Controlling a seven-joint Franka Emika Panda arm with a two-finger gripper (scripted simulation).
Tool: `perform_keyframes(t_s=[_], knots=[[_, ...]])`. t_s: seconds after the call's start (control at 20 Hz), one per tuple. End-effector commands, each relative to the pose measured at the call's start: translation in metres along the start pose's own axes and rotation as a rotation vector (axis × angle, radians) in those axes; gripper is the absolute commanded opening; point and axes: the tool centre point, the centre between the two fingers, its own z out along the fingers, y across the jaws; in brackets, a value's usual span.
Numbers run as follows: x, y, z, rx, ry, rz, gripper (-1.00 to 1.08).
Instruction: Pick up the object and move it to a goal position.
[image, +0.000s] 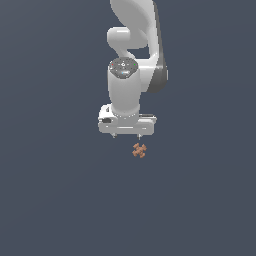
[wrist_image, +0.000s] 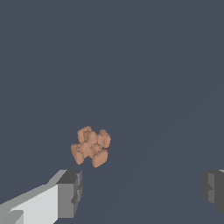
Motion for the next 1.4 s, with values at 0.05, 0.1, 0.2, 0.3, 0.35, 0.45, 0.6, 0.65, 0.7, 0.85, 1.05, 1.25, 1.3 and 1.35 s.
perform_keyframes(t_s=[0.05, 0.1, 0.2, 0.3, 0.35, 0.45, 0.6, 0.65, 0.7, 0.85, 1.05, 1.25, 1.3, 1.35], knots=[[0.000, -0.001, 0.000, 0.000, -0.001, -0.002, 1.00], [-0.001, -0.003, 0.000, 0.000, -0.002, -0.007, 1.00], [-0.002, -0.010, 0.001, 0.000, -0.009, -0.028, 1.00], [-0.005, -0.021, 0.002, 0.001, -0.019, -0.058, 1.00], [-0.006, -0.025, 0.003, 0.001, -0.023, -0.069, 1.00], [-0.007, -0.030, 0.003, 0.001, -0.027, -0.082, 1.00], [-0.007, -0.028, 0.003, 0.001, -0.025, -0.077, 1.00], [-0.007, -0.029, 0.003, 0.001, -0.025, -0.074, 1.00], [-0.007, -0.029, 0.004, 0.001, -0.025, -0.071, 1.00], [-0.007, -0.030, 0.006, 0.001, -0.025, -0.052, 1.00], [-0.007, -0.031, 0.009, 0.000, -0.025, -0.010, 1.00], [-0.008, -0.034, 0.015, 0.000, -0.024, 0.050, 1.00], [-0.008, -0.035, 0.017, -0.001, -0.024, 0.068, 1.00], [-0.008, -0.035, 0.018, -0.001, -0.023, 0.087, 1.00]])
